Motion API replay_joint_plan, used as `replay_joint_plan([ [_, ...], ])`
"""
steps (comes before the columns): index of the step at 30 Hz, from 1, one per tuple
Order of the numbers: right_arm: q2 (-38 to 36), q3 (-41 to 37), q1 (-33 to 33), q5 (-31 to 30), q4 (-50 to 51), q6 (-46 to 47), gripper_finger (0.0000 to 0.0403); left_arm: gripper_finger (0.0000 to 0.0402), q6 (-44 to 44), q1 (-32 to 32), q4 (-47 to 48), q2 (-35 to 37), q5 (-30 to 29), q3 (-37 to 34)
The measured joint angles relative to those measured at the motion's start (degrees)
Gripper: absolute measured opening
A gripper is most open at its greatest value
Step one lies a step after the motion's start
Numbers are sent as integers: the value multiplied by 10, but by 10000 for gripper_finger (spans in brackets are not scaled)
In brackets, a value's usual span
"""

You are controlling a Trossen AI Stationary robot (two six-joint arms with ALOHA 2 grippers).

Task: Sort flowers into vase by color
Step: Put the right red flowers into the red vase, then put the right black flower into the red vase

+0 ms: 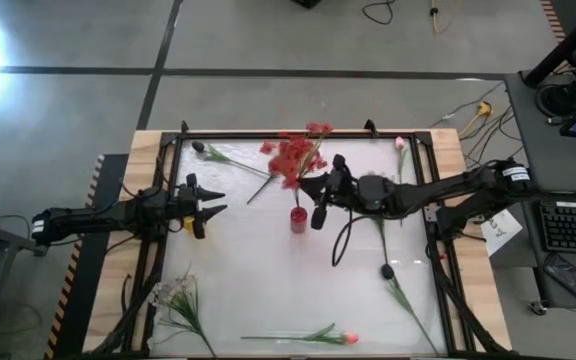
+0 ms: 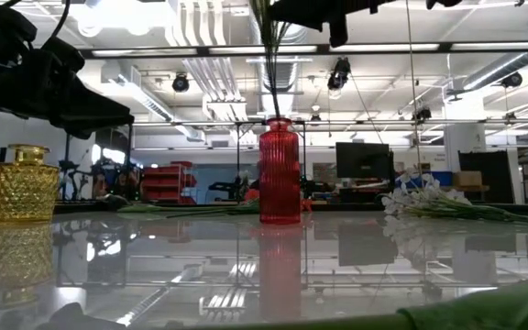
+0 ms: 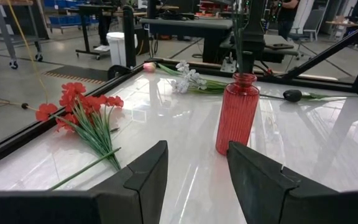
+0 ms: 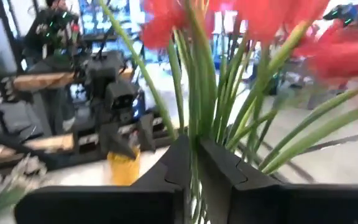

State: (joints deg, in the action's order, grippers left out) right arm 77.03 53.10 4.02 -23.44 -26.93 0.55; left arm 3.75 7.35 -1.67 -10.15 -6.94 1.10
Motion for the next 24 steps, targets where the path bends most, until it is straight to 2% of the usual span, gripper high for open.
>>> replay_joint_plan([
  [5,-15,0,11,9,79,33,86,155,0,0,0,0,0,0],
  [11,-73,20,31,9,208,109,139,155,0,0,0,0,0,0],
  [19,-139,124,55,10,588,292,173,155,-4,0,0,0,0,0],
  [24,-173,147,55,9,723,415,184,155,-2,0,0,0,0,0],
])
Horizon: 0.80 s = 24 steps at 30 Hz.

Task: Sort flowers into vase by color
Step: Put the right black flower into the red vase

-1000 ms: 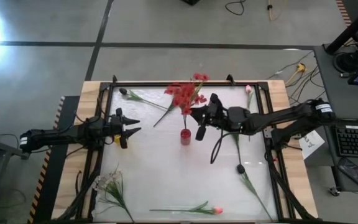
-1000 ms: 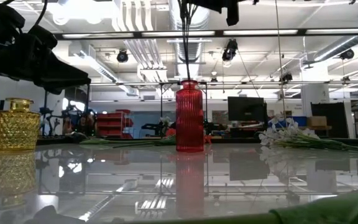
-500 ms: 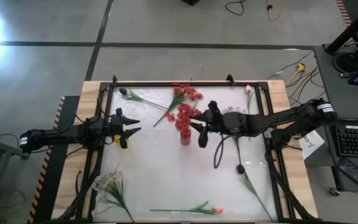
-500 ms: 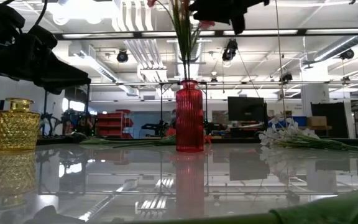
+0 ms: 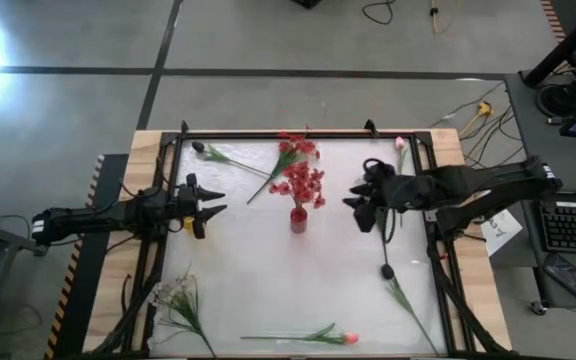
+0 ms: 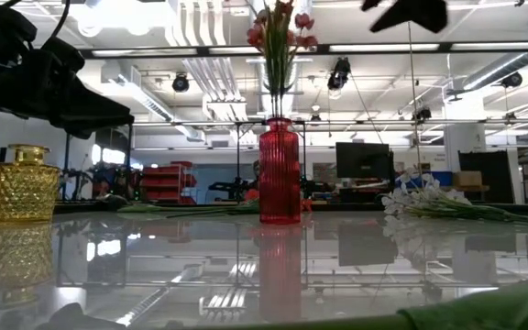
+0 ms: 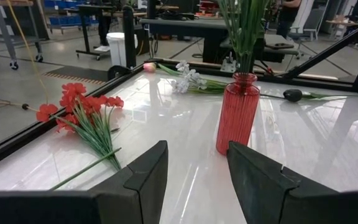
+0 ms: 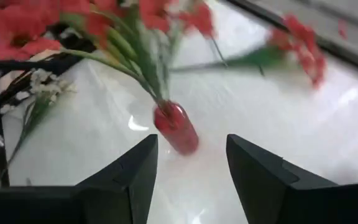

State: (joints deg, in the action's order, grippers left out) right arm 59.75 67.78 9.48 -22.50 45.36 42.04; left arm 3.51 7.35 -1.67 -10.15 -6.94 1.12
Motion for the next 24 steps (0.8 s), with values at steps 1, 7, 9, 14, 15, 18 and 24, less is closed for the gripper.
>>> replay_joint_plan([
  [1,-6,-4,-2,0,19,30,187,155,0,0,0,0,0,0],
  [7,-20,-57,-22,-8,116,220,203,155,0,0,0,0,0,0],
  [9,-16,-77,-24,-18,120,276,207,155,0,0,0,0,0,0],
  [14,9,-105,-24,-51,113,323,210,155,0,0,0,0,0,0],
  [15,16,-107,-24,-57,113,325,210,155,0,0,0,0,0,0],
  [18,38,-108,-24,-63,112,324,210,155,0,0,0,0,0,0],
  [24,77,-108,-24,-62,116,299,210,155,0,0,0,0,0,0],
])
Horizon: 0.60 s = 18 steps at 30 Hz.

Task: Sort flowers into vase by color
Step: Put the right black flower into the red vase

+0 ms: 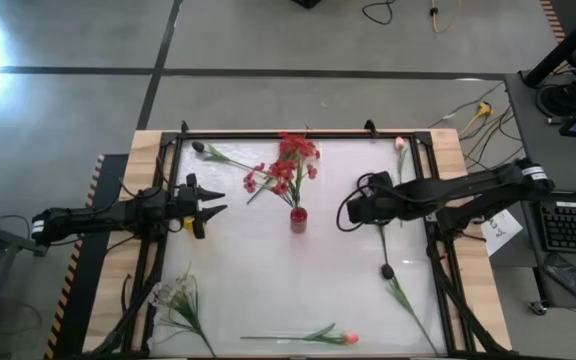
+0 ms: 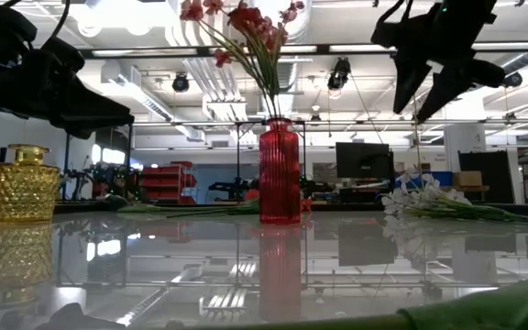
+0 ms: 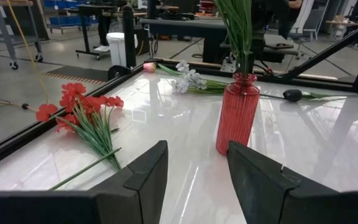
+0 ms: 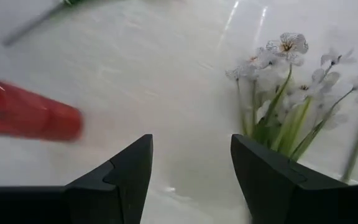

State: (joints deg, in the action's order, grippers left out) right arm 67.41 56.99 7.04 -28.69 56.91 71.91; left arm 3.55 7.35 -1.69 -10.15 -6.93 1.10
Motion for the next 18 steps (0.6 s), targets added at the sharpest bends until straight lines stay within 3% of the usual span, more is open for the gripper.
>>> replay_joint_plan([
  [10,-34,0,-33,-11,1,-26,210,155,0,0,0,0,0,0],
  [18,-69,0,-41,-34,-80,-115,210,155,0,0,0,0,0,0],
])
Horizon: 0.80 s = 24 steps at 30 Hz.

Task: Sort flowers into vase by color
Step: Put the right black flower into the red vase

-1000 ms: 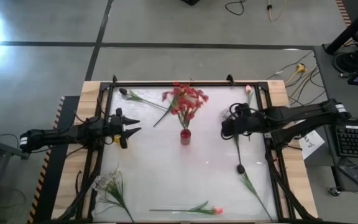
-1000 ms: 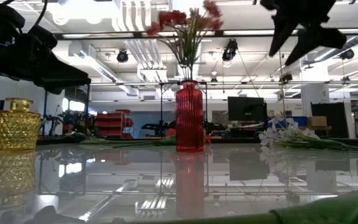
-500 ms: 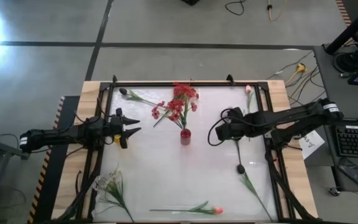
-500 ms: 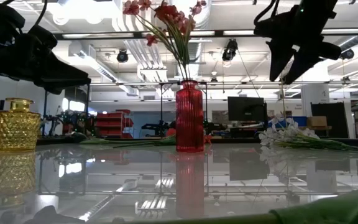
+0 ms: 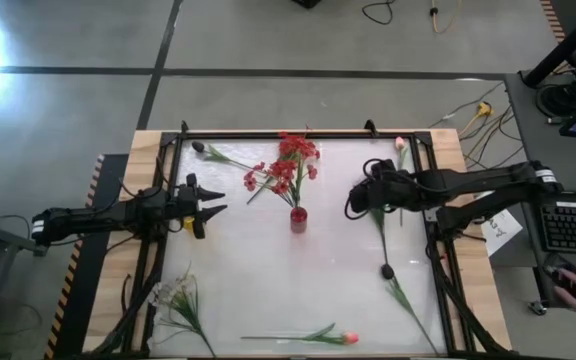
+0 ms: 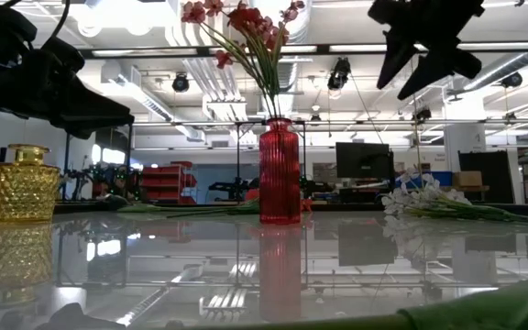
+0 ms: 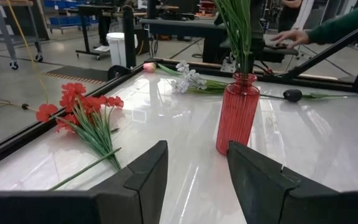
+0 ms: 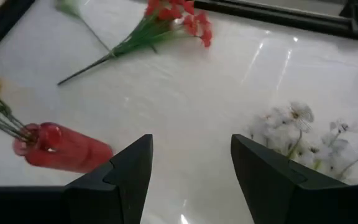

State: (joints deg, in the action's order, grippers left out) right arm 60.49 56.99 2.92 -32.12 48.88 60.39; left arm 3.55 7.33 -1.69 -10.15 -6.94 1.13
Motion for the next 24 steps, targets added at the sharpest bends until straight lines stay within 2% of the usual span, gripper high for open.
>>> replay_joint_plan([
  [8,-27,-26,-8,-4,-6,0,210,155,0,0,0,0,0,0],
  [13,-61,-87,-13,-3,-73,-9,210,155,0,0,0,0,0,0],
  [19,-121,-181,-25,47,-190,-3,210,155,0,0,0,0,0,0],
  [24,-184,-248,-24,121,-186,32,210,155,0,0,0,0,0,0],
])
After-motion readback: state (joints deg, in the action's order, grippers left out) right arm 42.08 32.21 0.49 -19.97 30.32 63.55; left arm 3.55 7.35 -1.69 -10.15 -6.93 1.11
